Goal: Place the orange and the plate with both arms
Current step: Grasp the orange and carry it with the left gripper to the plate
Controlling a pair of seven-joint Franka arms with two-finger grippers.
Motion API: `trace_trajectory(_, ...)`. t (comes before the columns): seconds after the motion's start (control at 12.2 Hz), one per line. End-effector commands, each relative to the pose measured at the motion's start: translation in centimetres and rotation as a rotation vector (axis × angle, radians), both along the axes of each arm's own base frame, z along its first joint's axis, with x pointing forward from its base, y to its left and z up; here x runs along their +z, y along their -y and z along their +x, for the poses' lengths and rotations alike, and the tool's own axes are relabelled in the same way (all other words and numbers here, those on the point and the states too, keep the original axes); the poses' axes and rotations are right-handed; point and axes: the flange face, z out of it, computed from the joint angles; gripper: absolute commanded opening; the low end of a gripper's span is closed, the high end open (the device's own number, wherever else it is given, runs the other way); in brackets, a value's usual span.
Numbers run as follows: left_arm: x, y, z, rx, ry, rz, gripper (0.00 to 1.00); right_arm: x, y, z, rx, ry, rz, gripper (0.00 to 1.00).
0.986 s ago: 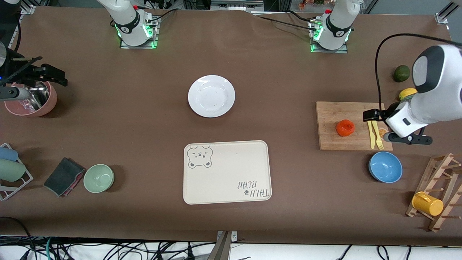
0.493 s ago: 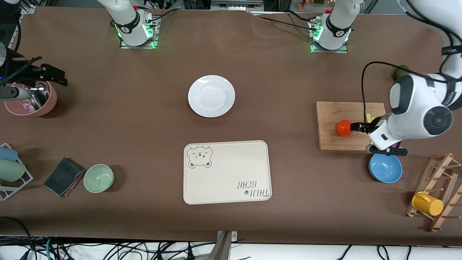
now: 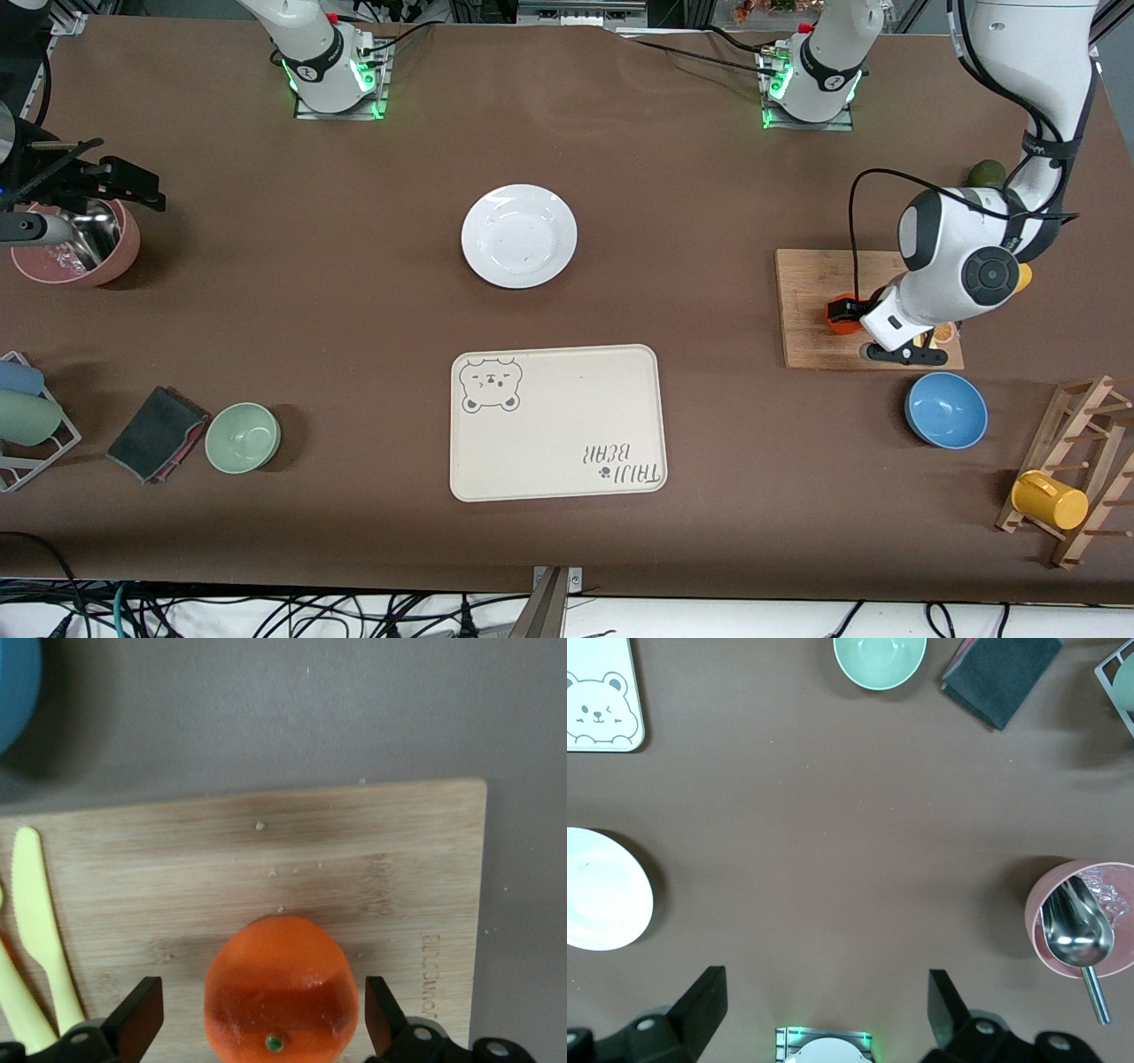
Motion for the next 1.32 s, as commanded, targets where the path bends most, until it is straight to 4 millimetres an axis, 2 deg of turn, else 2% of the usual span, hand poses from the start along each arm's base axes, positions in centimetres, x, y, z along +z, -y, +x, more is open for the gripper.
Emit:
trace_trajectory(0.0, -1.6, 0.1, -0.4, -0.002, 0.013, 0.013, 1.0, 0.9, 0.2, -0.3, 0.012, 0.002, 0.015, 1.0)
trace_trajectory(0.25, -2.7, 0.4, -0.6, 0.009, 0.002, 0.016, 1.0, 0.9, 0.2, -0.3, 0.013, 0.002, 0.016, 1.0)
trace_trajectory(0.33, -2.8, 0.6, -0.6, 0.006, 0.001, 0.016, 0.82, 0.9, 0.2, -0.3, 0.014, 0.002, 0.016, 1.0)
trace_trajectory(0.41, -2.8, 0.6, -0.7, 0.009, -0.002, 0.017, 0.42, 0.9, 0.2, -0.3, 0.012, 0.002, 0.015, 1.0)
trace_trajectory(0.49, -2.5, 1.0, -0.5, 0.024, -0.006, 0.022, 0.13, 0.9, 0.1, -0.3, 0.014, 0.002, 0.016, 1.0)
trace_trajectory(0.58, -2.1, 1.8, -0.4, 0.033, -0.008, 0.03, 0.02, 0.9, 0.0, -0.3, 0.015, 0.002, 0.016, 1.0)
trace_trajectory(0.66, -1.9, 4.6, -0.3, 0.041, -0.002, 0.043, 0.0, 0.9, 0.0, -0.3, 0.015, 0.002, 0.016, 1.0)
trace_trajectory(0.74, -1.2, 6.9, 0.2, 0.094, 0.017, 0.056, 0.0, 0.9, 0.0, -0.3, 0.015, 0.002, 0.016, 1.0)
trace_trajectory(0.9, 0.8, 13.0, 0.8, 0.183, 0.011, 0.079, 0.0, 0.9, -0.1, -0.3, 0.017, 0.002, 0.016, 1.0)
trace_trajectory(0.99, 1.4, 17.2, 0.3, 0.189, 0.015, 0.085, 0.0, 0.9, -0.1, -0.3, 0.017, 0.002, 0.016, 1.0)
trace_trajectory(1.23, 0.8, 30.8, -1.6, 0.363, -0.001, 0.024, 0.0, 0.9, -0.1, -0.3, 0.017, 0.002, 0.016, 1.0)
